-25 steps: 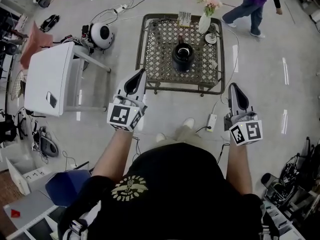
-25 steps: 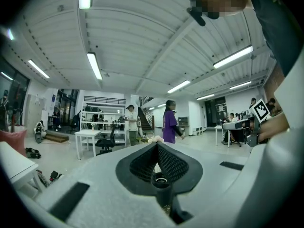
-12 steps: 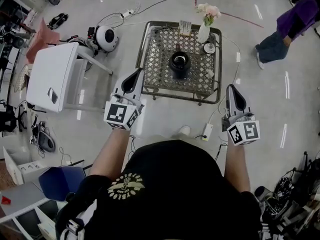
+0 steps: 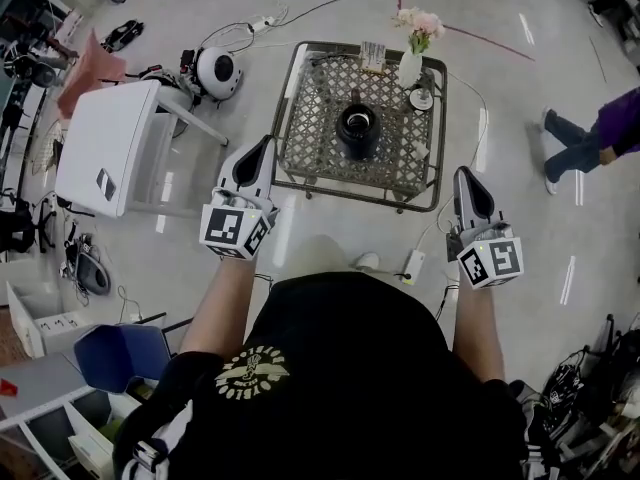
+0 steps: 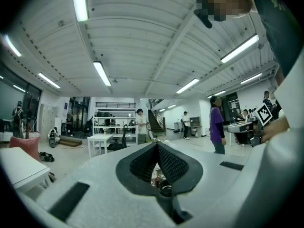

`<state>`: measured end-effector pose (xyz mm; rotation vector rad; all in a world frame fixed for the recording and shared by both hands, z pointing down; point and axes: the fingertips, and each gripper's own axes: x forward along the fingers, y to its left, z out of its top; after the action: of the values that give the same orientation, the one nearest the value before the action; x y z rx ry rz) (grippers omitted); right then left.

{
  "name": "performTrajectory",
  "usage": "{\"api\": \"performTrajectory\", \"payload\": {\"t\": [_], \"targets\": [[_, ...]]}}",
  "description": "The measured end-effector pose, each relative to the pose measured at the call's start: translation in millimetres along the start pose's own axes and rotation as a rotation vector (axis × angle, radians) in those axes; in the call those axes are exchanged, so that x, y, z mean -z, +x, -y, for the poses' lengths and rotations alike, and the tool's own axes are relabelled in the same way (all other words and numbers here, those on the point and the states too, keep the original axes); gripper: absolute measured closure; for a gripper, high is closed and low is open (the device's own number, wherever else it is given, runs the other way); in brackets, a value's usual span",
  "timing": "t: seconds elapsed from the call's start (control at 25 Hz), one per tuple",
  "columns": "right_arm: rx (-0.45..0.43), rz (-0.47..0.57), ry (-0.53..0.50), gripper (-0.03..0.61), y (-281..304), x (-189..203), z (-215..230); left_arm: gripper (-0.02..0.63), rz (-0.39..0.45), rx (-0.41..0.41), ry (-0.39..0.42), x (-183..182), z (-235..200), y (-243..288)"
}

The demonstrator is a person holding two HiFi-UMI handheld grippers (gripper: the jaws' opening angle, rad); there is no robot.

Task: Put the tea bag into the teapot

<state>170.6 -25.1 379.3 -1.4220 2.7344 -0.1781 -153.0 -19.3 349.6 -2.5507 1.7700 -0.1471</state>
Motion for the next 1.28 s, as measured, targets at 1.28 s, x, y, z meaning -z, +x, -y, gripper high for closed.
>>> {"api": "performTrajectory", "payload": {"t": [1.28], "targets": [[0.043, -0.088, -0.020, 0.572, 126, 16, 54, 0.617, -0.067, 0.138, -0.048, 36, -45, 146]]}}
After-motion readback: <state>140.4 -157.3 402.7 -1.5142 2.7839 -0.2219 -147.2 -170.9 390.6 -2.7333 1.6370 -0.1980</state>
